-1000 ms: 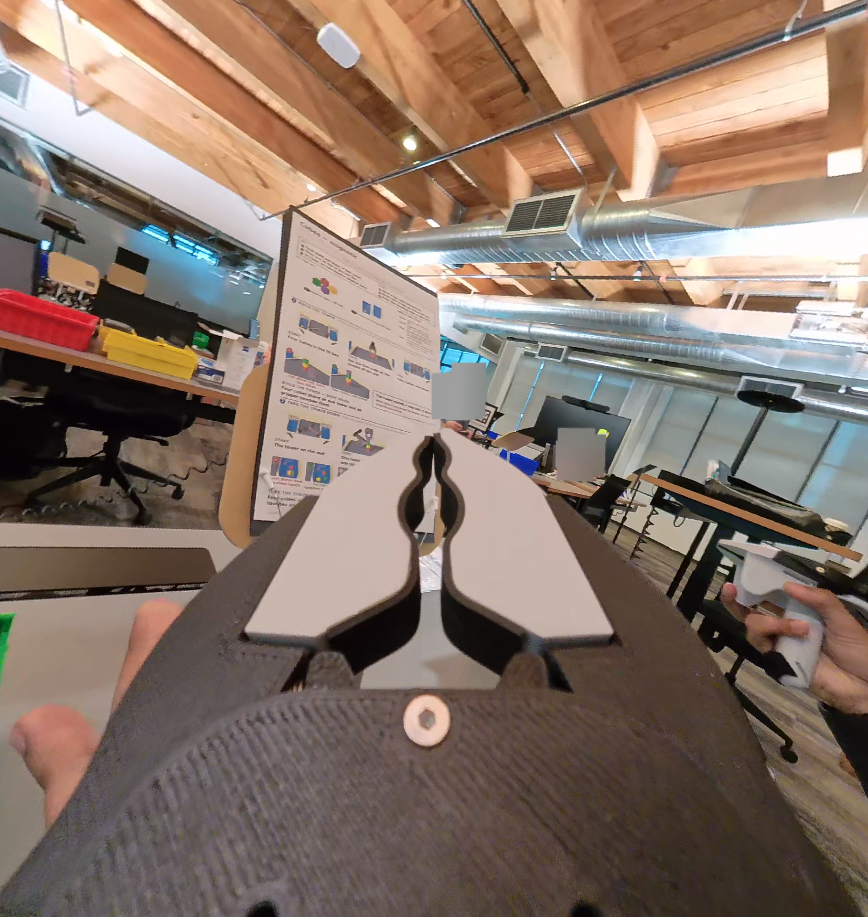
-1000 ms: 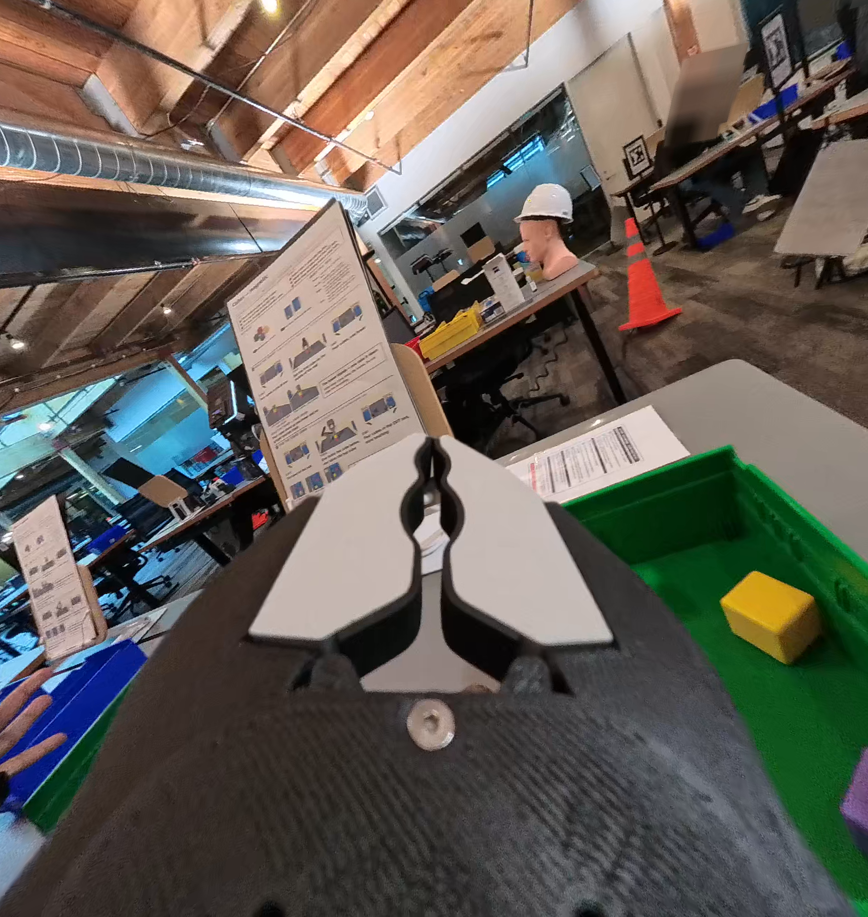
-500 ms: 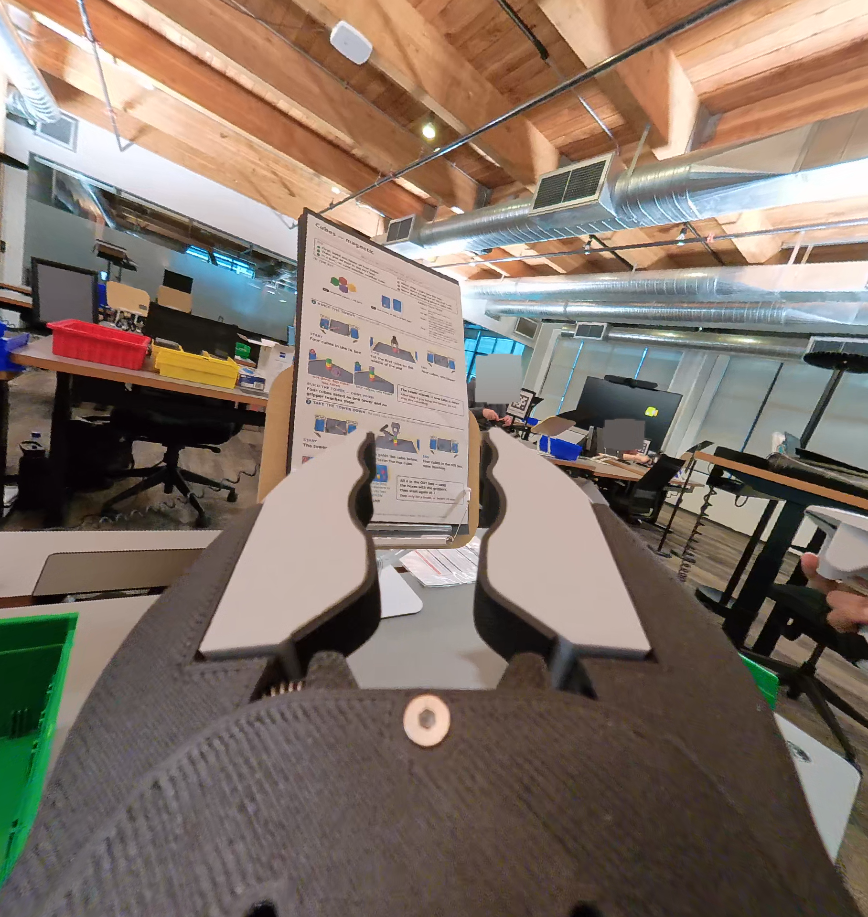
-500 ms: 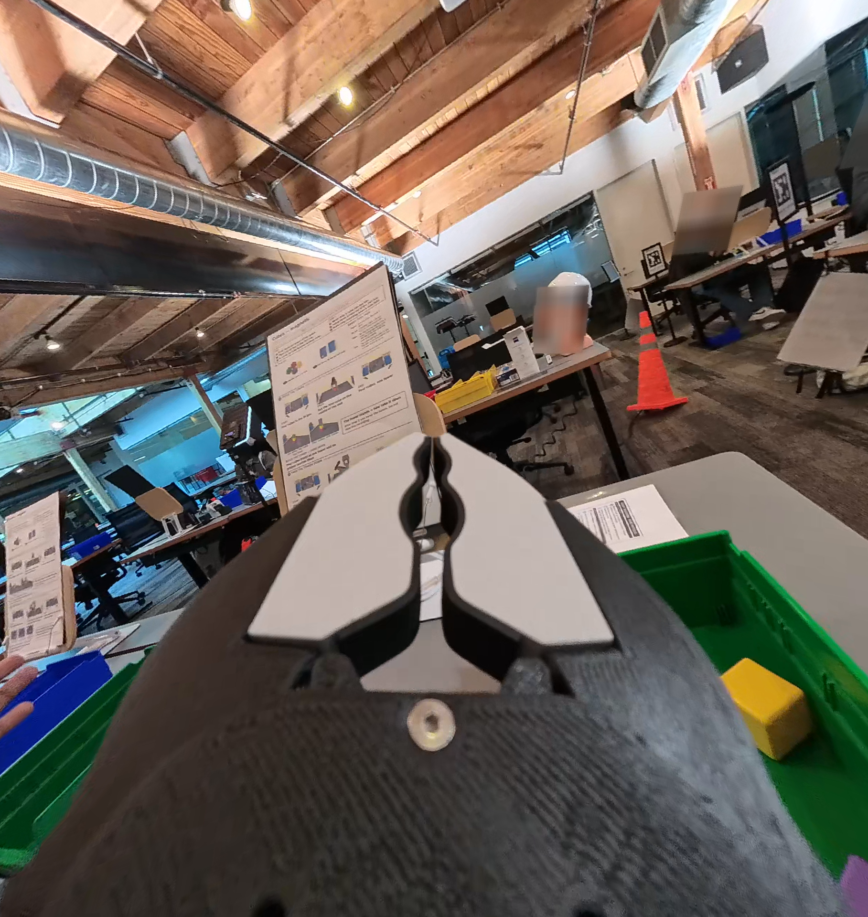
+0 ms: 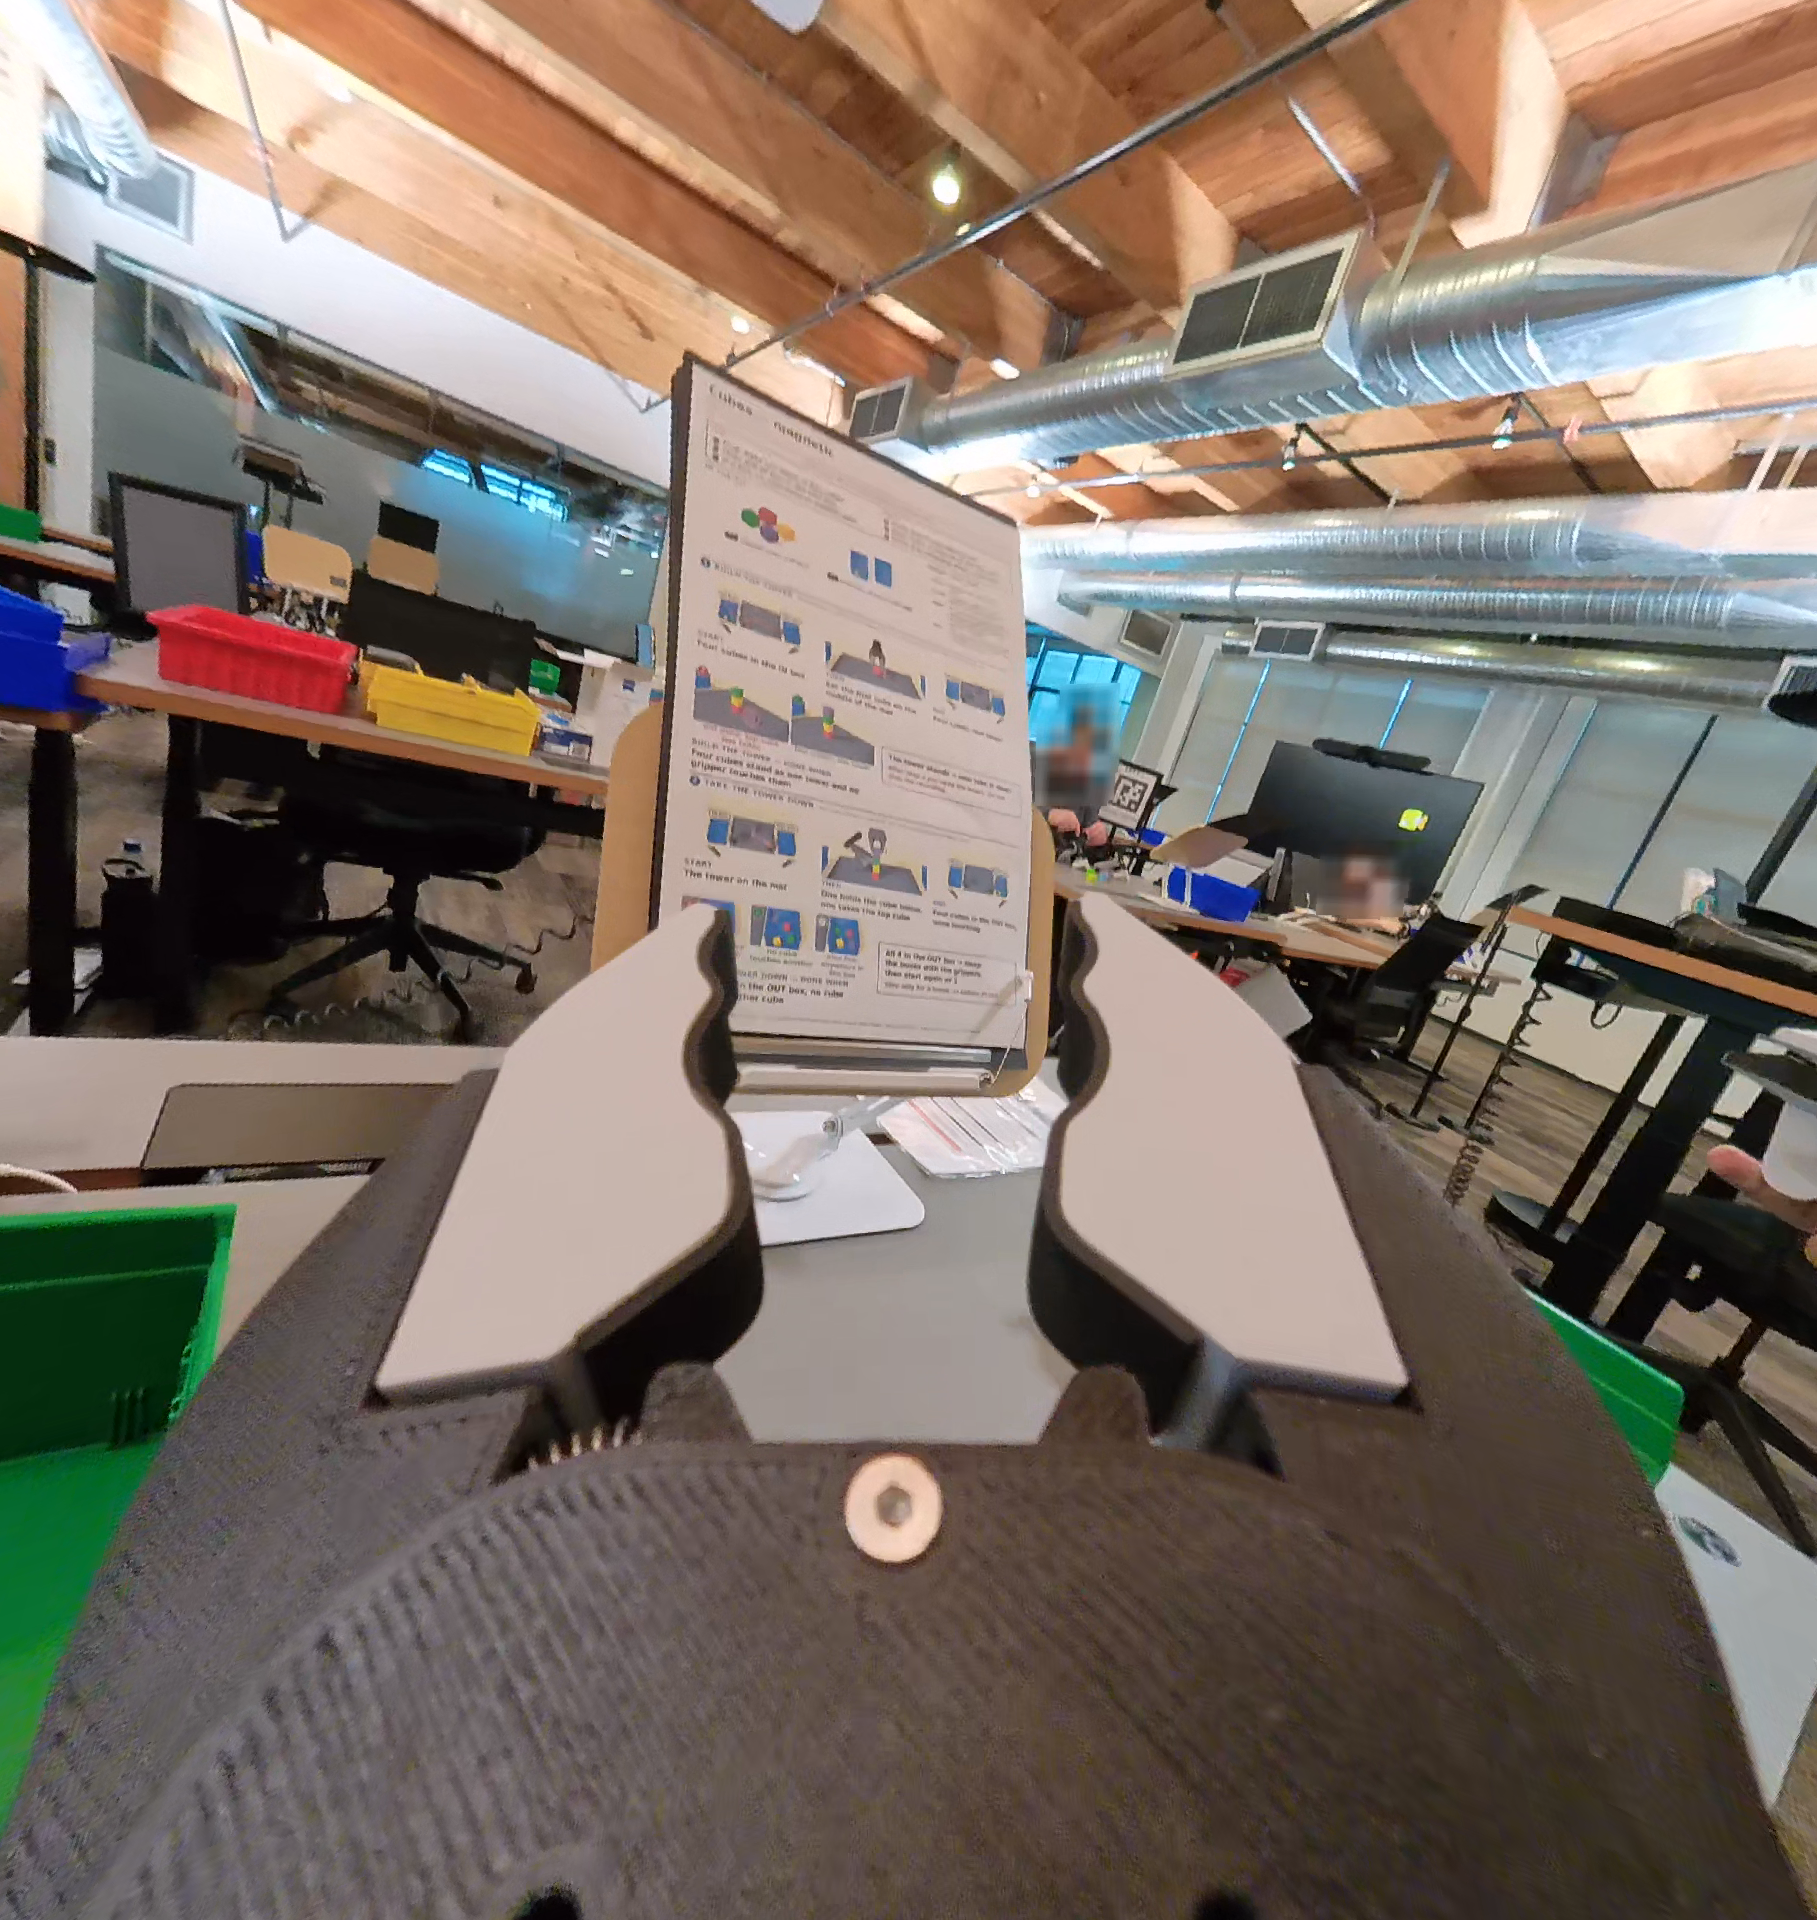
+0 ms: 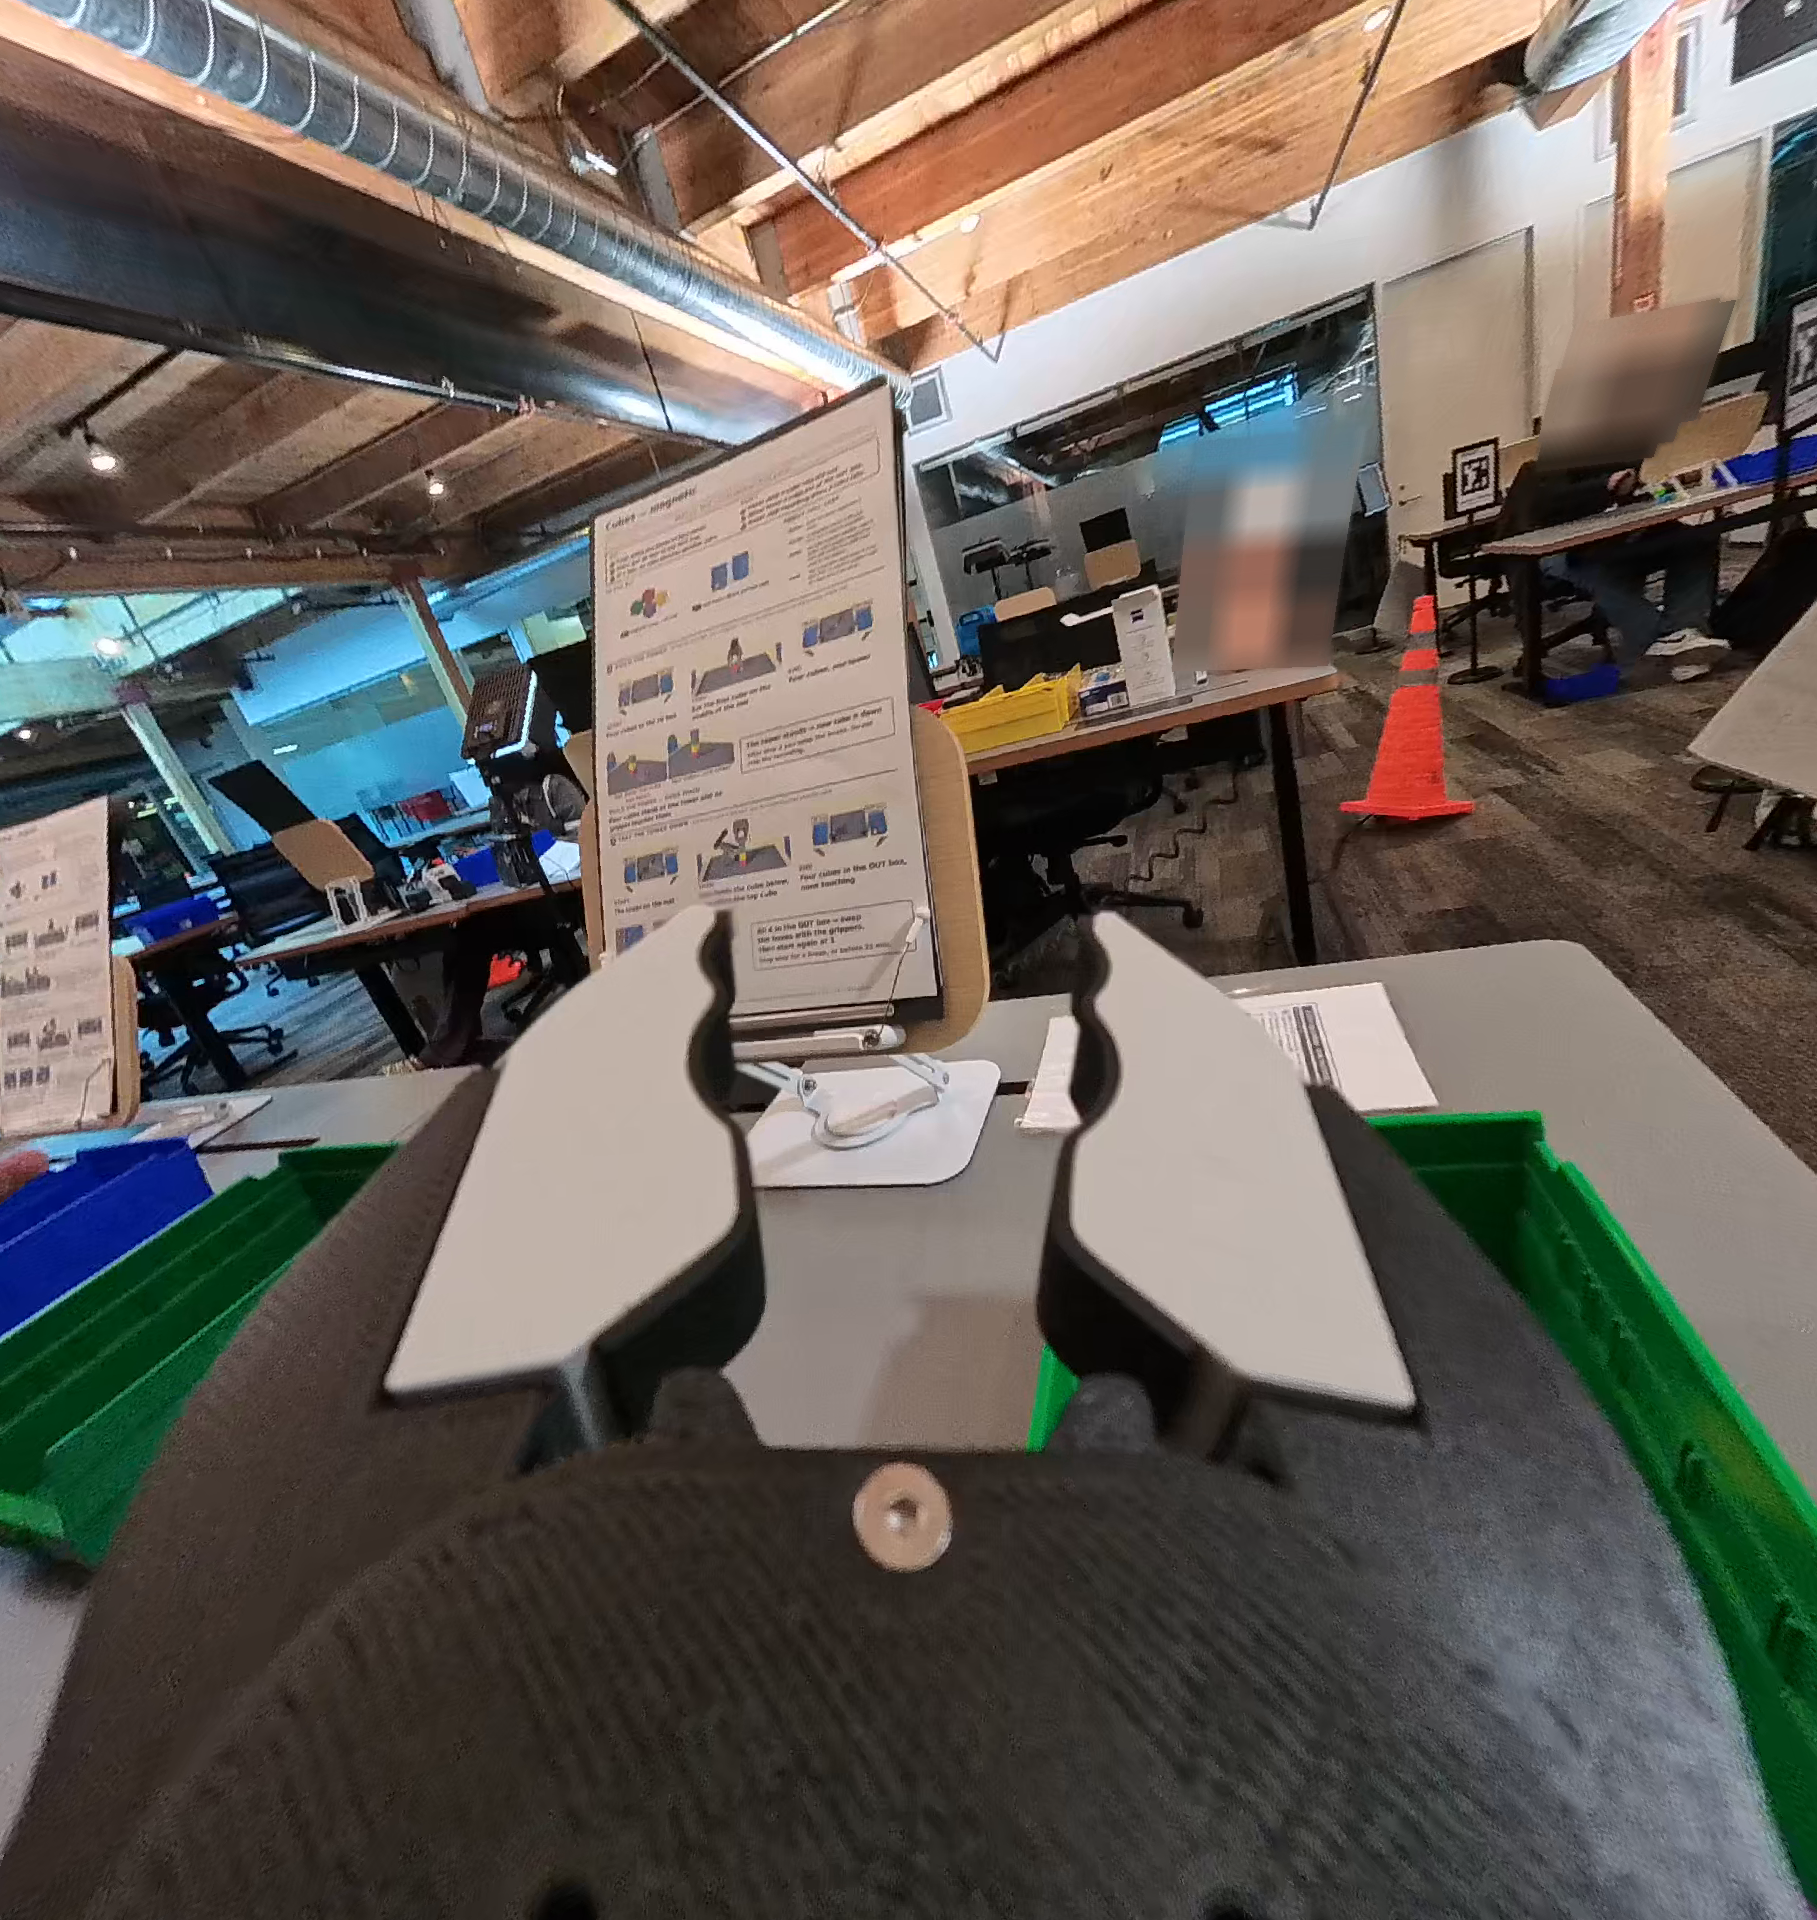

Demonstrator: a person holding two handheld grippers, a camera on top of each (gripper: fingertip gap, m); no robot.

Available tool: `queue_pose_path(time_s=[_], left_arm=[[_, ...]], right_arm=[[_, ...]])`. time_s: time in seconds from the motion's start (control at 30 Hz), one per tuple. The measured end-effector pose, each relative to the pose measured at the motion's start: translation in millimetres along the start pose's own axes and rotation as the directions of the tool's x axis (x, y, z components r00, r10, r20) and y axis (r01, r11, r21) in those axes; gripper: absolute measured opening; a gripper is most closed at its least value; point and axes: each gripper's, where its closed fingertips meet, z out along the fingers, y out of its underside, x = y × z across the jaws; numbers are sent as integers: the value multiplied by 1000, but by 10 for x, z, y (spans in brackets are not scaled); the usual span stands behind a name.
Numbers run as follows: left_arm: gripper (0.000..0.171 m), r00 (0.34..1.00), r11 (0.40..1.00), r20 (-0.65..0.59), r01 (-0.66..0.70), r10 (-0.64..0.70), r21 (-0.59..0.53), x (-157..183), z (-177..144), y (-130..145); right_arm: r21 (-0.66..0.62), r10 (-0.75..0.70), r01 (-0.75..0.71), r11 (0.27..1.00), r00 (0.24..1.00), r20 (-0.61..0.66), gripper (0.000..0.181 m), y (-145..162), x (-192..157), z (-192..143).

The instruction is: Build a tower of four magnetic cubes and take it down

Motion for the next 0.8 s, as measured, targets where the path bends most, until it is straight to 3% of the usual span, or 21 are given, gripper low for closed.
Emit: queue_pose_path(time_s=[0.27,0.47,0.57,0.63,0.73,0.8], left_arm=[[71,998,990,26,-55,59,-127,-46,99,330],[68,998,975,38,-44,54,-219,-91,130,717],[67,999,956,42,-21,35,-293,-51,61,1121],[65,999,937,28,-5,16,-349,26,-59,1479],[64,1000,900,-13,12,-20,-436,181,-222,1911],[65,998,875,-43,18,-45,-483,272,-256,2060]], right_arm=[[-124,-80,77,989,997,-23,78,334,77,131],[-279,-221,176,944,965,-140,84,612,549,166],[-359,-419,313,879,867,-271,78,547,1083,37],[-454,-506,352,819,816,-280,78,578,1407,-59],[-634,-521,295,715,829,-201,78,842,1796,-148],[-736,-488,235,635,861,-146,78,1064,2000,-174]])
